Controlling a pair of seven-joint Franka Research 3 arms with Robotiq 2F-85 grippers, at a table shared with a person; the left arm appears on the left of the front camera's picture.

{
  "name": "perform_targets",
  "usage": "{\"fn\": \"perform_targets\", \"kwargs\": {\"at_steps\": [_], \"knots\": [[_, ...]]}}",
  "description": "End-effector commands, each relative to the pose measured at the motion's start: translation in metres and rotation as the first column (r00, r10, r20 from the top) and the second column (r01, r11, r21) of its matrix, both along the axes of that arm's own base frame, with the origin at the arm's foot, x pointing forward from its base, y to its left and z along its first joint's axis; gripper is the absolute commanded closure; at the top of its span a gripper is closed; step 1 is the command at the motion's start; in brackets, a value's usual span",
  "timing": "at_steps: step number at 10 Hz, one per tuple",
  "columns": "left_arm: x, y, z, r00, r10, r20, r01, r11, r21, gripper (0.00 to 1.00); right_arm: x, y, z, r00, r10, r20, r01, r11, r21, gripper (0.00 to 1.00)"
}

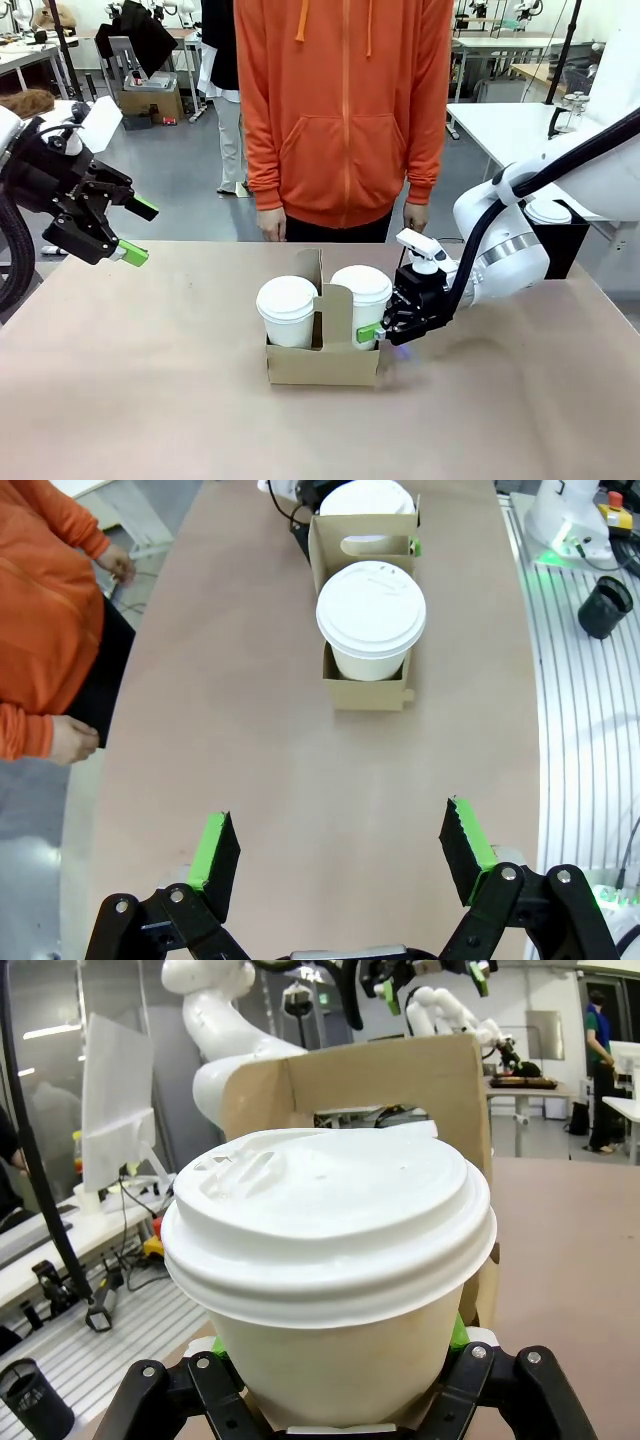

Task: Pour a drink into a cup and package it in a carrier.
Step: Insert the held 600 ml Paper Cup into the Cup Carrier.

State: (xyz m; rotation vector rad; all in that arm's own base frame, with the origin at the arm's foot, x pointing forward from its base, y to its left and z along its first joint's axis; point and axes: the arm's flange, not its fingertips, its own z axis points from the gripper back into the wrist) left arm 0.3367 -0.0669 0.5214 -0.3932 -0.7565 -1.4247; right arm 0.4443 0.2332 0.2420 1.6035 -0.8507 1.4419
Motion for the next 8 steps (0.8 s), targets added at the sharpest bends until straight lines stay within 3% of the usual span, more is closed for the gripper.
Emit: {"fn": "perform_targets", "kwargs": {"at_steps": [1,2,5,8], "knots": [[0.001,-0.001,0.002,1.0,-0.006,0.001,0.006,1.0,-0.024,0.0,0.001,-0.001,-0.002,0.998,0.018,0.064,-0.018,1.0,-0.002,0.18],[0.001,-0.001,0.002,1.0,-0.006,0.001,0.006,1.0,-0.024,0.0,0.001,-0.003,-0.006,0.996,-0.005,0.094,0.006,1.0,-0.005,0.0],[0.001,-0.001,0.002,1.0,-0.006,0.001,0.006,1.0,-0.024,0.0,0.0,-0.016,0.01,0.988,0.013,0.153,-0.002,0.997,-0.074,0.0],[0.001,-0.001,0.002,1.0,-0.006,0.001,0.006,1.0,-0.024,0.0,0.006,-0.066,0.034,0.975,-0.088,0.202,0.109,0.99,-0.094,0.0]]}}
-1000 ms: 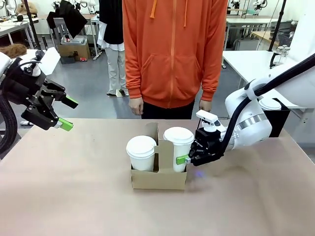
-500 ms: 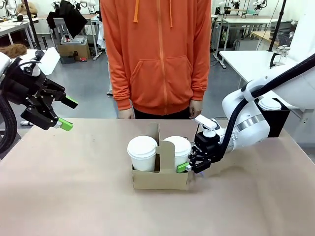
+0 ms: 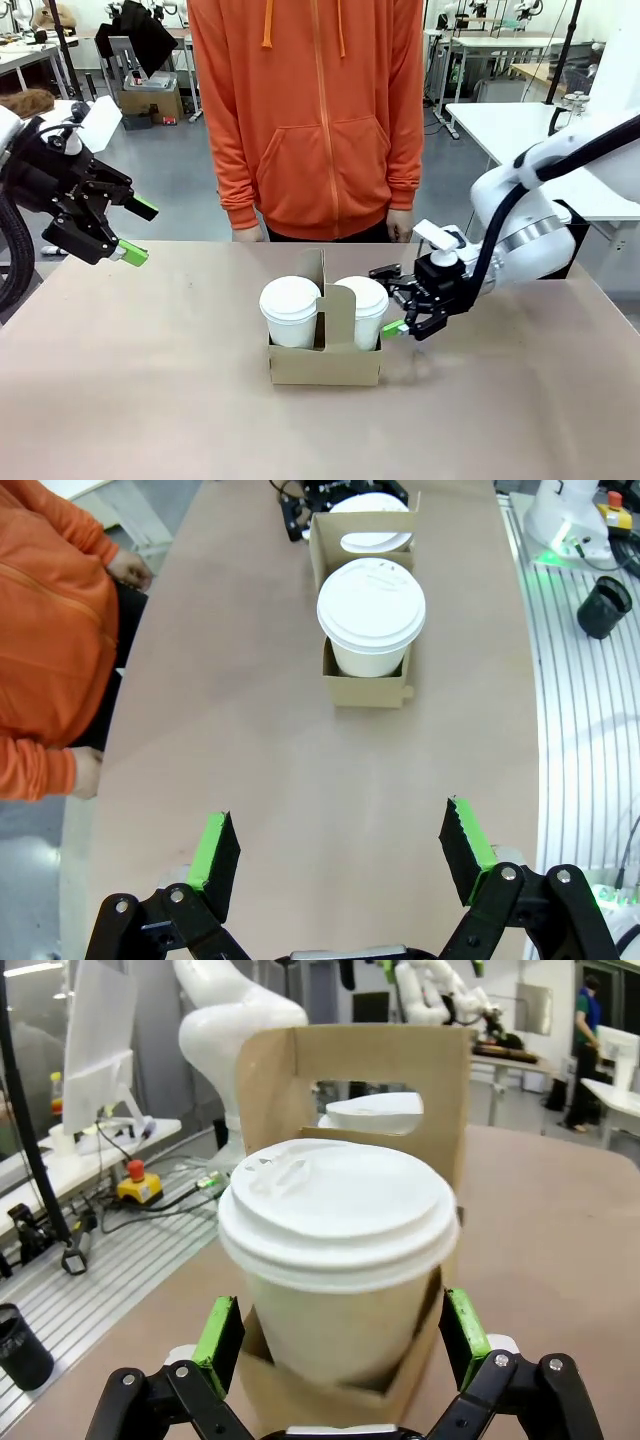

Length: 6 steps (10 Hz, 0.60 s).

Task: Pour a drink into a cup and package it in a carrier.
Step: Insert the held 600 ml Paper Cup into the Cup Carrier.

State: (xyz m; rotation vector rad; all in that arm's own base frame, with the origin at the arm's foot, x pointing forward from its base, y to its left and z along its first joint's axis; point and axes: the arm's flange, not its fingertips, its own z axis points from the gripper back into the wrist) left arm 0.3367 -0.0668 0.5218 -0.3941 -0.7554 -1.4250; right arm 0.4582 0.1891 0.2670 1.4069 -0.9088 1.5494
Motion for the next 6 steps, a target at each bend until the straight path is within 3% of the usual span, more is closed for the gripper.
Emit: {"fn": "perform_targets", "kwargs": {"at_steps": [1,3,6], "knots": [[0.001,-0.001,0.001,1.0,-0.005,0.002,0.005,1.0,-0.024,0.0,-0.006,-0.042,0.016,0.995,-0.084,0.053,0.086,0.995,-0.043,0.0],[0.001,-0.001,0.001,1.0,-0.005,0.002,0.005,1.0,-0.024,0.0,-0.001,-0.101,0.041,0.973,-0.229,0.028,0.23,0.967,-0.112,0.0],[0.001,-0.001,0.001,1.0,-0.005,0.002,0.005,1.0,-0.024,0.0,-0.034,-0.191,0.075,0.895,-0.44,-0.075,0.397,0.86,-0.32,0.0]]}}
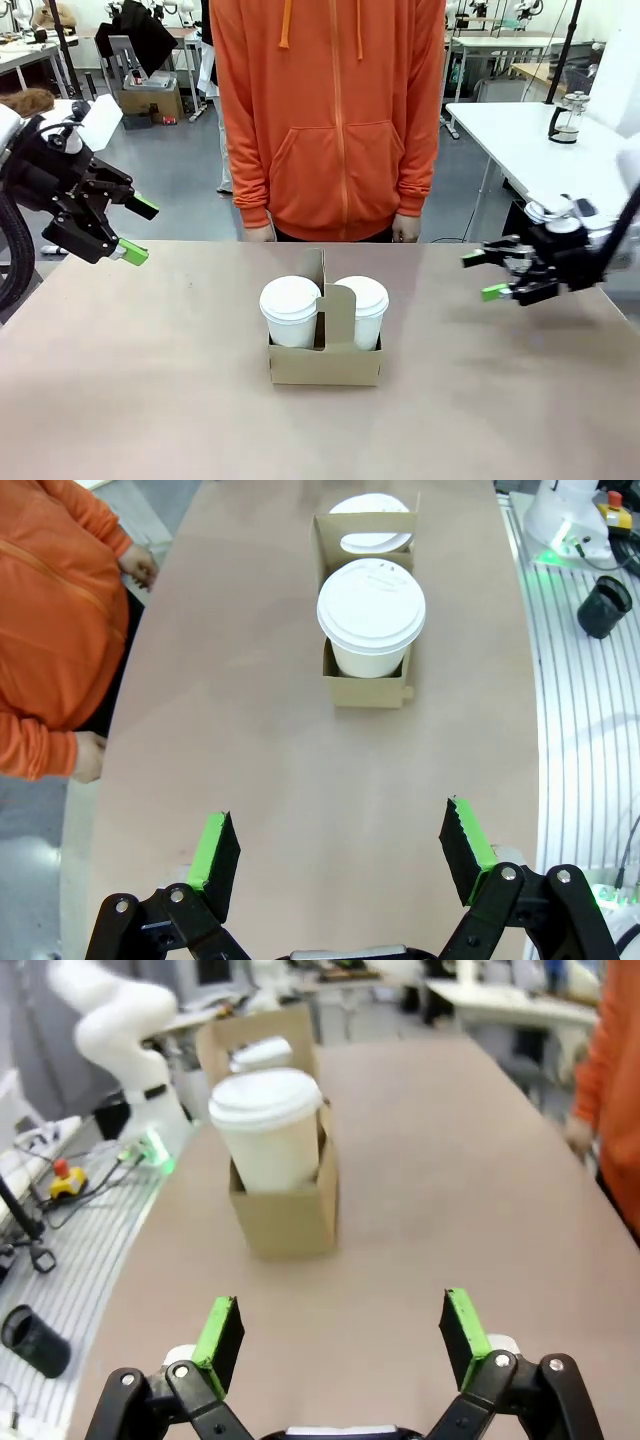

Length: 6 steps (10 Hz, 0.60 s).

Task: Pour a drink into a cup and package it in a carrier.
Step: Insert the held 600 ml Paper Cup into the Cup Carrier.

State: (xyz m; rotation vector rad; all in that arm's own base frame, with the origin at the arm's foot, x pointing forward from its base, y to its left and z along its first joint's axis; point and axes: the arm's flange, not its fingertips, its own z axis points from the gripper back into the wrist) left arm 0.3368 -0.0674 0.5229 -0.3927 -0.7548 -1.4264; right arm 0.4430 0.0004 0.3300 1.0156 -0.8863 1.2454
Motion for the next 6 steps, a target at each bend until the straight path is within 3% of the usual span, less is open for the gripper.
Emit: {"fn": "perform_targets", "kwargs": {"at_steps": [1,3,6], "knots": [[0.001,-0.001,0.0,1.0,-0.005,0.001,0.005,1.0,-0.026,0.0,-0.026,-0.028,0.009,0.984,-0.106,-0.146,0.094,0.991,-0.09,0.0],[0.001,-0.001,0.0,1.0,-0.005,0.001,0.005,1.0,-0.026,0.0,-0.041,-0.058,0.002,0.965,-0.147,-0.217,0.127,0.986,-0.105,0.0],[0.001,-0.001,0.0,1.0,-0.005,0.001,0.005,1.0,-0.026,0.0,-0.037,-0.053,-0.007,0.947,-0.202,-0.25,0.183,0.978,-0.097,0.0]]}}
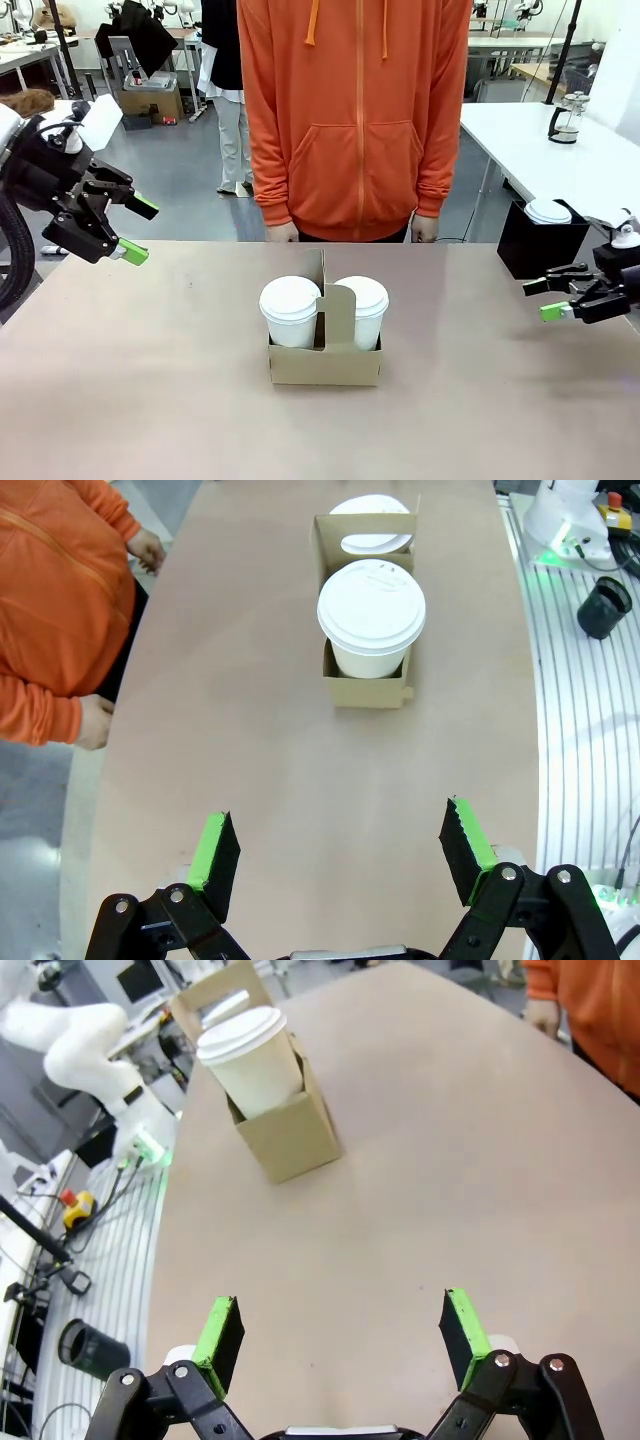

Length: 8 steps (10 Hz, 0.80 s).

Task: Pour a drink into a cup and package it in a carrier.
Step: Insert the held 600 ml Paper Cup into the Cup Carrier.

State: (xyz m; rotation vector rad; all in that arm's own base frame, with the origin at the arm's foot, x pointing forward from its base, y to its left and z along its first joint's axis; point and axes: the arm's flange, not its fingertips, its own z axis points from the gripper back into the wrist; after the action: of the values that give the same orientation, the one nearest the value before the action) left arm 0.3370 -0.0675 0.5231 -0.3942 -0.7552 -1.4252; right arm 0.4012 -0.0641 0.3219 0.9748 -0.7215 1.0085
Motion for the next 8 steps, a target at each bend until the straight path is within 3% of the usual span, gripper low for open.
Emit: {"fn": "perform_targets", "kwargs": {"at_steps": [1,8], "knots": [[0.001,-0.0007,0.0002,1.0,-0.005,0.002,0.005,1.0,-0.024,0.0,-0.0009,-0.0029,0.0015,1.0,0.007,0.014,-0.007,1.0,-0.007,0.0],[0.001,-0.0007,0.0002,1.0,-0.005,0.002,0.005,1.0,-0.024,0.0,-0.0009,-0.0029,0.0015,1.0,0.007,0.014,-0.007,1.0,-0.007,0.0]]}}
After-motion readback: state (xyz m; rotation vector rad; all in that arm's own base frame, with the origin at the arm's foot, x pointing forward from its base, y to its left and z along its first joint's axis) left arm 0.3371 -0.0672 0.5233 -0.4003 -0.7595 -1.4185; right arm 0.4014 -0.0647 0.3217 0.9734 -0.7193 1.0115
